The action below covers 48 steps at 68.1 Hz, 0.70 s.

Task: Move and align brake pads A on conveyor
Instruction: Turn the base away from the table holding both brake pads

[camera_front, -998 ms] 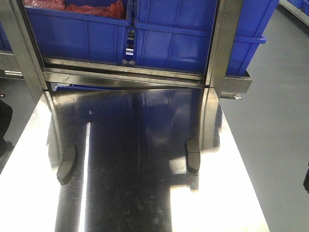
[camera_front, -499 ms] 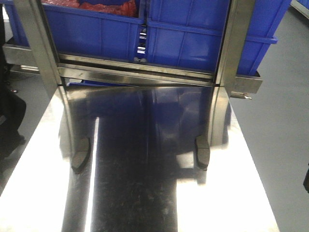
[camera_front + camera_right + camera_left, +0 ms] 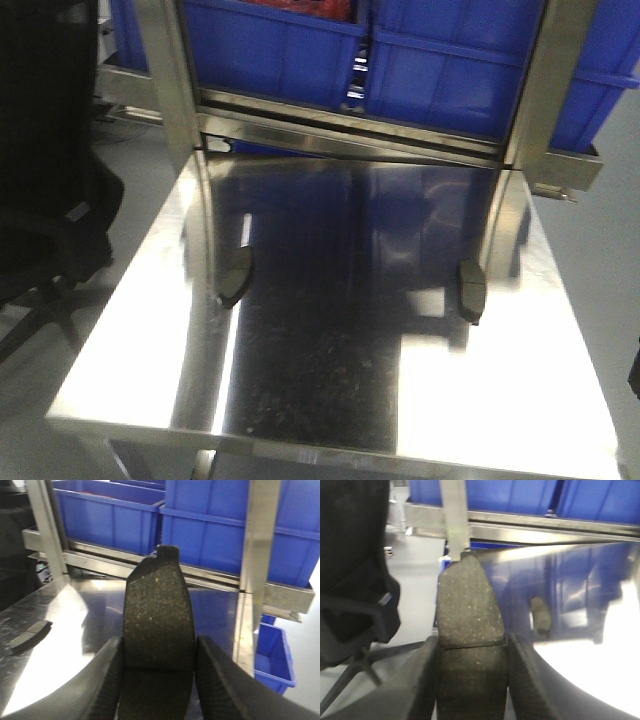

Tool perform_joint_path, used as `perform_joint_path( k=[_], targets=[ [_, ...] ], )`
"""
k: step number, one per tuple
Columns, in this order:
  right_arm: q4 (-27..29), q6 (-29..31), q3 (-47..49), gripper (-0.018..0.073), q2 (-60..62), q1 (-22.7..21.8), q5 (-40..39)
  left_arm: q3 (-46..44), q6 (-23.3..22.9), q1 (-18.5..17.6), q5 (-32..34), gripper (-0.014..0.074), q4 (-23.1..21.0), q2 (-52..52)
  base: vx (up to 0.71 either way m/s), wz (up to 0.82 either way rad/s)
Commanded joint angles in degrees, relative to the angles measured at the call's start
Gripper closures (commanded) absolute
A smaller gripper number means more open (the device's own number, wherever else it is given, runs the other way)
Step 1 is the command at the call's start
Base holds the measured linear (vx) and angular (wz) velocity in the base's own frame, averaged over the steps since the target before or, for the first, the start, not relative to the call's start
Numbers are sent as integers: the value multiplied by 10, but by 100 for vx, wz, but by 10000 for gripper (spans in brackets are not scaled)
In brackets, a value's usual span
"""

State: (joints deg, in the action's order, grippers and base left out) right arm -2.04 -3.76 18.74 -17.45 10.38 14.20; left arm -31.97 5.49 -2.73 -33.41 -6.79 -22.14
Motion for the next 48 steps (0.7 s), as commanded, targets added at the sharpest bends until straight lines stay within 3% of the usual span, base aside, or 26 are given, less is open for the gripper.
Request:
perform_joint_path(
  k=[1,48],
  targets=[
    [-2,3,17,536,-3,-1,-60,-17,-1,-4,54,524,-6,-3,-11,31],
    [-2,3,17,536,-3,-1,-60,-17,-1,-4,54,524,-6,-3,-7,44]
  ],
)
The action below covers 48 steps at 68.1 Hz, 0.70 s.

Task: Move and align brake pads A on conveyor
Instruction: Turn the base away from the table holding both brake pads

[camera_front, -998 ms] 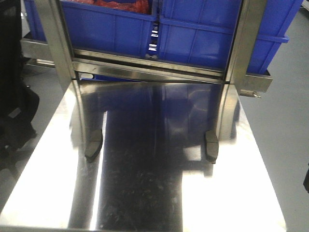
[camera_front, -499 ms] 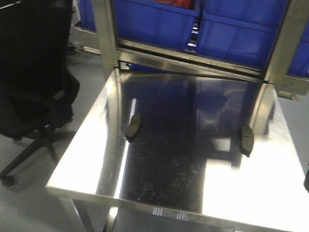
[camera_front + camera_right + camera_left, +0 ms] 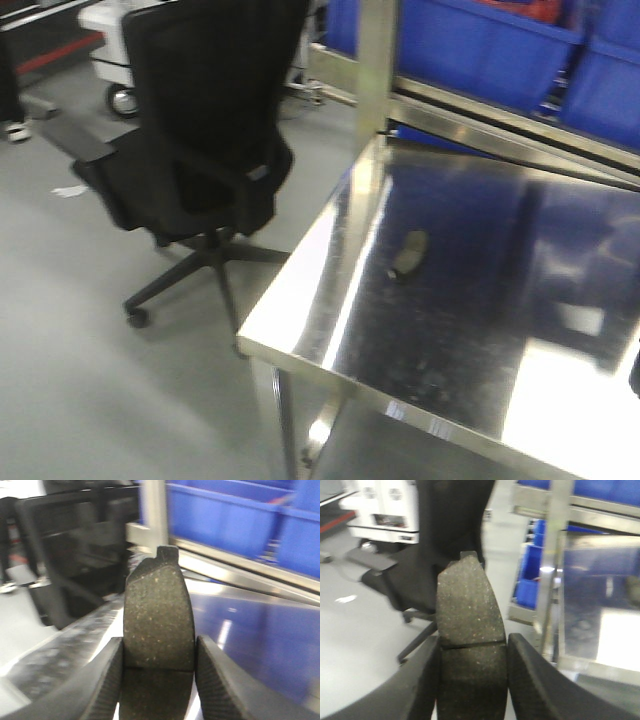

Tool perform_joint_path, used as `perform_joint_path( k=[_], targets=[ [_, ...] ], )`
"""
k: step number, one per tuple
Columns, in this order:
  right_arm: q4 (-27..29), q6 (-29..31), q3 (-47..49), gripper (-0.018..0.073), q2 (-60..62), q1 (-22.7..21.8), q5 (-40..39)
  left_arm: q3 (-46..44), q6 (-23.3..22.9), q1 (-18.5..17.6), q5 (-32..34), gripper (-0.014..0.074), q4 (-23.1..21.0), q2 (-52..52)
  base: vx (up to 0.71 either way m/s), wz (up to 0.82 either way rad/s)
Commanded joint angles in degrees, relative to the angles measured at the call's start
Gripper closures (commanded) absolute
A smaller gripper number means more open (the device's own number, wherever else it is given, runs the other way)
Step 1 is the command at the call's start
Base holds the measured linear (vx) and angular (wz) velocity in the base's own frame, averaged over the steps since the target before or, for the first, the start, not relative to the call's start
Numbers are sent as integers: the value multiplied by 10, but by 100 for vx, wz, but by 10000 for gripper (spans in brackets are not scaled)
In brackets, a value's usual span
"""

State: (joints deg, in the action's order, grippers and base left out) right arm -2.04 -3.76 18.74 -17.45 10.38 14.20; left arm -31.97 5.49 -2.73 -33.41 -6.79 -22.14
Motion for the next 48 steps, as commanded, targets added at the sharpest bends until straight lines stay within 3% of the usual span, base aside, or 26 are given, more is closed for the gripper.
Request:
perform_joint_path(
  k=[1,48],
  targets=[
    [-2,3,17,536,-3,-1,-60,-17,-1,-4,54,524,-6,-3,-2,61],
    [-2,3,17,536,-3,-1,-60,-17,-1,-4,54,524,-6,-3,5,53]
  ],
)
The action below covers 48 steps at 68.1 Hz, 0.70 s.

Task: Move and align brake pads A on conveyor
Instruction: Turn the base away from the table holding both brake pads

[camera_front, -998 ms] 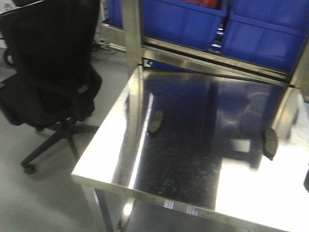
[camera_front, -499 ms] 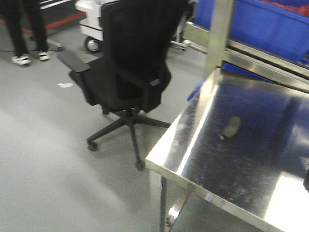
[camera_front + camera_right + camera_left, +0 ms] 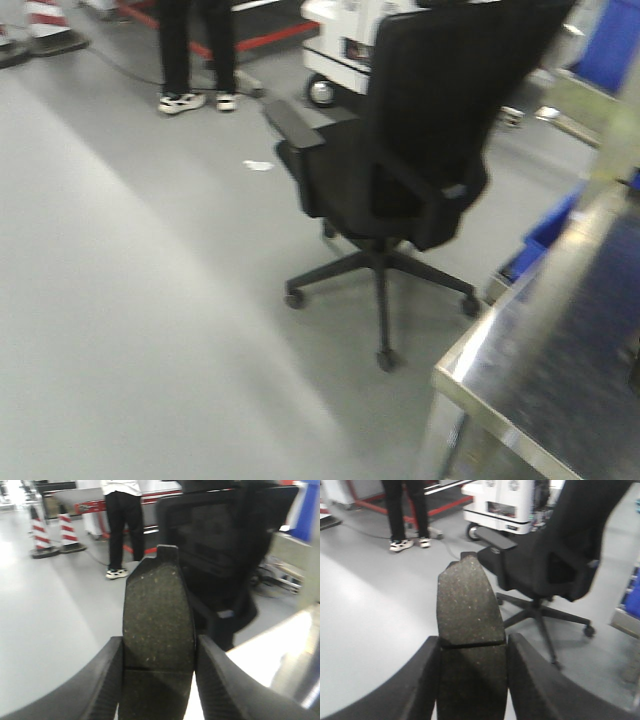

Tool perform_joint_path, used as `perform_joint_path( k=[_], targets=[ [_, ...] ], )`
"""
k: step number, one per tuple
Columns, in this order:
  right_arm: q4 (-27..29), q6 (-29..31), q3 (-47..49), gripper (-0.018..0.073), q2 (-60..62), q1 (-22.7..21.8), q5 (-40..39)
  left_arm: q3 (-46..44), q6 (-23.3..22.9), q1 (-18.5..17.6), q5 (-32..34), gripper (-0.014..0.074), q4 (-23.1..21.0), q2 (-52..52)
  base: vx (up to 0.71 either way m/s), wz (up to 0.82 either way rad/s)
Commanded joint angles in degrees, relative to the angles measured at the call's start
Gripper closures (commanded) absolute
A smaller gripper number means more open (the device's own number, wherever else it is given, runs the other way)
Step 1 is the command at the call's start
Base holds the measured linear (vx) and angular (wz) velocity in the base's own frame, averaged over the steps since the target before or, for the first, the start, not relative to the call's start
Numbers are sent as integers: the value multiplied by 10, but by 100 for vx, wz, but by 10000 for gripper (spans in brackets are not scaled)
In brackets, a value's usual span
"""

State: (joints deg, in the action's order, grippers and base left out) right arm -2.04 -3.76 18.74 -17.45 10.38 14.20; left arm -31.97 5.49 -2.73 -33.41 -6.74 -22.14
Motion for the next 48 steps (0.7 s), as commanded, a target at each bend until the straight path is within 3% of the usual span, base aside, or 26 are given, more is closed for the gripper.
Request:
perform_joint_path(
  k=[1,48],
  targets=[
    [-2,3,17,536,-3,-1,-60,-17,-1,-4,54,524,-7,-3,13,50],
    [-2,3,17,536,-3,-1,-60,-17,-1,-4,54,524,-7,-3,14,56]
  ],
)
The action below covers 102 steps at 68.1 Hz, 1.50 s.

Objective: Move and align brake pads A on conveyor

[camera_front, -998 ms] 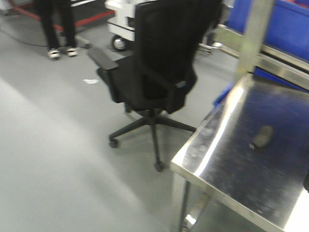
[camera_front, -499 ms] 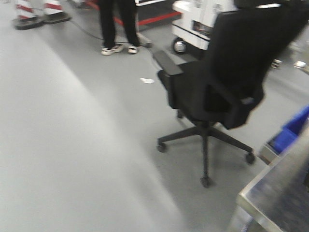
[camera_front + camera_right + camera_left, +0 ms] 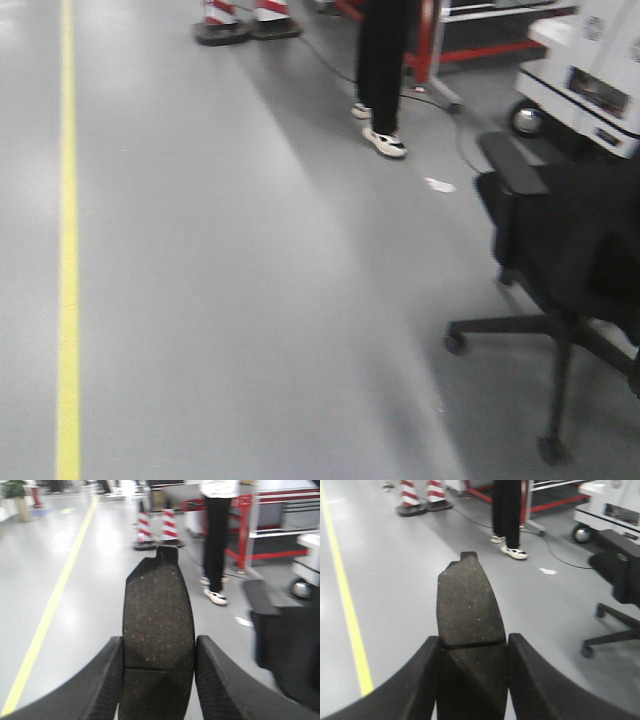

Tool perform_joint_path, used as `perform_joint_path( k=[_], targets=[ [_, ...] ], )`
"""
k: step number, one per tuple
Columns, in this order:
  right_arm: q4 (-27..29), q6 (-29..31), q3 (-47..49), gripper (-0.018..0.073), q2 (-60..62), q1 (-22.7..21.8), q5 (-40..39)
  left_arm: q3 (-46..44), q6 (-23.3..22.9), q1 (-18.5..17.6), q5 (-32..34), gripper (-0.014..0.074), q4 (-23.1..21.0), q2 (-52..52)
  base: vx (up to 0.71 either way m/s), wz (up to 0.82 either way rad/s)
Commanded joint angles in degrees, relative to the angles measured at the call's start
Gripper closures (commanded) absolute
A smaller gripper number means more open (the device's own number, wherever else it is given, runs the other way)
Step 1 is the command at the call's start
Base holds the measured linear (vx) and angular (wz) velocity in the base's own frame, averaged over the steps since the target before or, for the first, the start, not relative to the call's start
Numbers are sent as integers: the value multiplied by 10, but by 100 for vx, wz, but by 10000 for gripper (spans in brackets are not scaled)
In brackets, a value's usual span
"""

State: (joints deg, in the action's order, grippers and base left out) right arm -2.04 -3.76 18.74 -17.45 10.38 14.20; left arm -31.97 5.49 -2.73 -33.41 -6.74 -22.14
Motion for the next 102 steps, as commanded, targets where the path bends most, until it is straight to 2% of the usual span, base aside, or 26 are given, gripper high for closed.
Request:
perform_joint_path(
  k=[1,45,102],
  targets=[
    [-2,3,17,536,-3,-1,-60,-17,-1,-4,54,524,-7,-3,18,69],
    [-2,3,17,536,-3,-1,-60,-17,-1,-4,54,524,-7,-3,19,53],
    [-2,3,17,536,-3,-1,-60,-17,-1,-4,54,524,-7,-3,35,3]
  ],
)
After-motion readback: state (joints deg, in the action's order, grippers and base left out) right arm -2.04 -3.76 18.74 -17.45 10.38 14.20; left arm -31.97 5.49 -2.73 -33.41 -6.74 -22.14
